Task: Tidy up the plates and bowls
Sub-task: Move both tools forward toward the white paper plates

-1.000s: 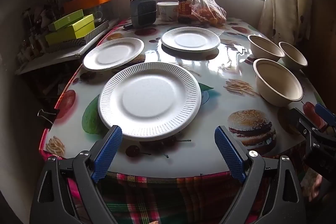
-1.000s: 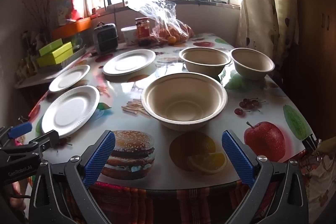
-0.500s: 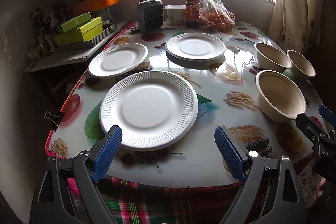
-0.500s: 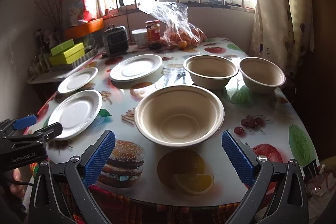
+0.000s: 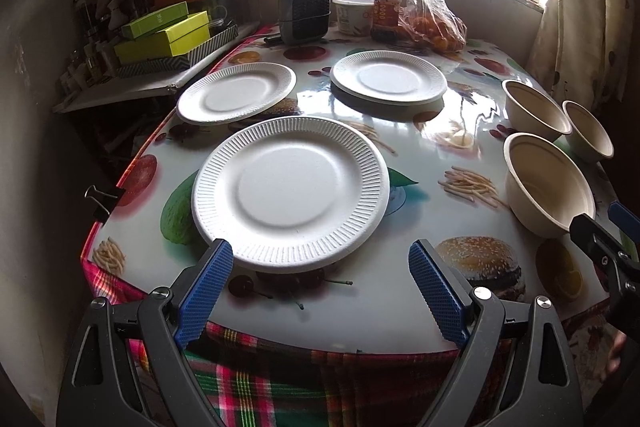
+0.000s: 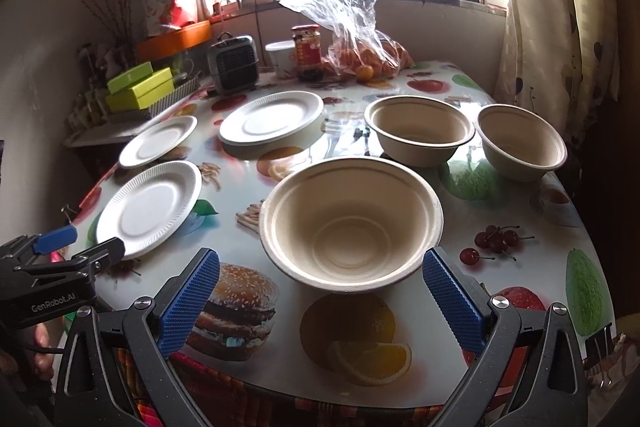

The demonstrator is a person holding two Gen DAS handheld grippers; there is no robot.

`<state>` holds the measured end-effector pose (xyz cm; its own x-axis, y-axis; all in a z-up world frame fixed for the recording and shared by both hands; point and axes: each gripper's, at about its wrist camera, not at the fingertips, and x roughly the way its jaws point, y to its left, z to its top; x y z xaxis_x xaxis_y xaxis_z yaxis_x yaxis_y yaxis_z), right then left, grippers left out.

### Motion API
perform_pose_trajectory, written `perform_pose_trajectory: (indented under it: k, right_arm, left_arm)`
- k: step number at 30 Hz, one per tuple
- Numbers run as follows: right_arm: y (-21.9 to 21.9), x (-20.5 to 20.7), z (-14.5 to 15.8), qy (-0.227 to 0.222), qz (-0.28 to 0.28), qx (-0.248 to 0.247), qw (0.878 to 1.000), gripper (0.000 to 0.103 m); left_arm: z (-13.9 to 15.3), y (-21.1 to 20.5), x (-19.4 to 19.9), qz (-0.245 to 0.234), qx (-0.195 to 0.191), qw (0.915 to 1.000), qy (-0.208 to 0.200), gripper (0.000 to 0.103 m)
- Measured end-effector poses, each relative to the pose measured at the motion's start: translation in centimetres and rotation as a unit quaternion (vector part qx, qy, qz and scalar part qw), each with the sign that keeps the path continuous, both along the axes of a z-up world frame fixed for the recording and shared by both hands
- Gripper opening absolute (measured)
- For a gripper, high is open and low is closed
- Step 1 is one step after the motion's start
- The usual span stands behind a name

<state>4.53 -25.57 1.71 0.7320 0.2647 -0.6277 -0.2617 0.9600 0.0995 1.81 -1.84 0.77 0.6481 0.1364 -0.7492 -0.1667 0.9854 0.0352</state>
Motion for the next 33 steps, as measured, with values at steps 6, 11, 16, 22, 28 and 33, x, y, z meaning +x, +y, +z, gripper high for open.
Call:
perform_pose_trajectory:
  k: [6, 11, 16, 22, 28, 33]
  right_arm:
    - [0.1, -0.5, -0.4, -0.002, -0.008, 0.016, 1.0, 0.103]
    - [0.2, -0.8, -0.4, 0.002, -0.02, 0.024, 1.0, 0.103]
    - [0.6, -0.9, -0.3, 0.008, -0.029, 0.02, 0.999, 0.103]
    - [0.8, -1.1, -0.3, 0.008, -0.028, 0.019, 0.999, 0.103]
    - [0.8, -1.1, -0.3, 0.01, -0.03, 0.018, 0.999, 0.103]
    - [0.7, -1.1, -0.3, 0.009, -0.03, 0.017, 0.999, 0.103]
  left_arm:
    - [0.4, 0.1, -0.1, -0.008, 0.007, 0.9999, -0.004, 0.09]
    - [0.6, 0.3, -0.3, -0.012, -0.001, 0.9999, -0.011, 0.09]
    - [0.6, 0.6, -0.5, -0.012, -0.004, 0.9998, -0.012, 0.09]
    - [0.7, 0.9, -0.7, -0.008, -0.005, 0.9999, -0.012, 0.09]
    - [0.7, 0.8, -0.5, -0.01, -0.004, 0.9999, -0.011, 0.09]
    - [0.5, 0.7, -0.3, -0.011, -0.002, 0.9999, -0.009, 0.09]
